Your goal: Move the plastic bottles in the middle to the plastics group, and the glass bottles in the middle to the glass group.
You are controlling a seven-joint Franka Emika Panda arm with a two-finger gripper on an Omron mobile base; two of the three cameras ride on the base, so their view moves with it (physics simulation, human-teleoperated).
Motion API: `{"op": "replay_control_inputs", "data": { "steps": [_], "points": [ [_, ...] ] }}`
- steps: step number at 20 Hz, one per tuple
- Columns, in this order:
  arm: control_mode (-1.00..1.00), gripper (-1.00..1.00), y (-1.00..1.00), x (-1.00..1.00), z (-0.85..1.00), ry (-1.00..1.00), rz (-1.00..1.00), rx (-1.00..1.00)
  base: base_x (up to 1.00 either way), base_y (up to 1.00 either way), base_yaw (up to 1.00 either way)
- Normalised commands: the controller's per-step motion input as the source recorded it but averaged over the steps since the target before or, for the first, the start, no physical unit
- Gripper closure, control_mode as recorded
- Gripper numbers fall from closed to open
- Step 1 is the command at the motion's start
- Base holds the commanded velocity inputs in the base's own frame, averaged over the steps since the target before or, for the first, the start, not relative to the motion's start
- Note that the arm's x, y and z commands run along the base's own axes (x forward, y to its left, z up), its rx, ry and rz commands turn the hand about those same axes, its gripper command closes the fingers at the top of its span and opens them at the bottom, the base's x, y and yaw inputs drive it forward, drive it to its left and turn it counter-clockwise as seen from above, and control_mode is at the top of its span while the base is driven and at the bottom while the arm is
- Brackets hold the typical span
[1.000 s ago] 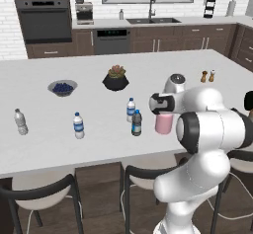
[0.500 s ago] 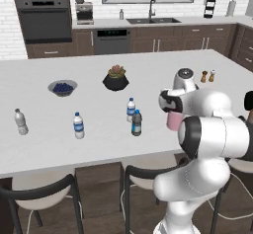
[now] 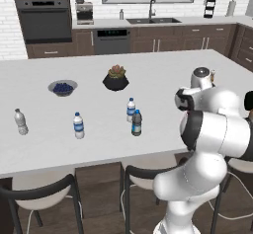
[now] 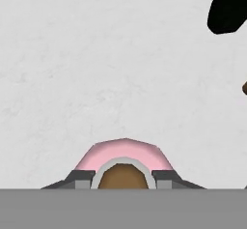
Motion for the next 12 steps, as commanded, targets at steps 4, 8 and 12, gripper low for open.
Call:
{"op": "replay_control_inputs", "data": {
  "steps": [4, 8, 12],
  "points": [
    [-1.0, 1.0, -0.86, -0.2, 0.0, 0.0, -0.17, 0.0, 0.0, 0.0, 0.0],
    [-1.0, 1.0, -0.8, -0.09, 0.0, -0.04, -0.16, 0.0, 0.0, 0.0, 0.0],
    [-1.0, 1.0, -0.77, 0.0, 0.0, -0.07, -0.13, 0.0, 0.0, 0.0, 0.0]
  ]
}}
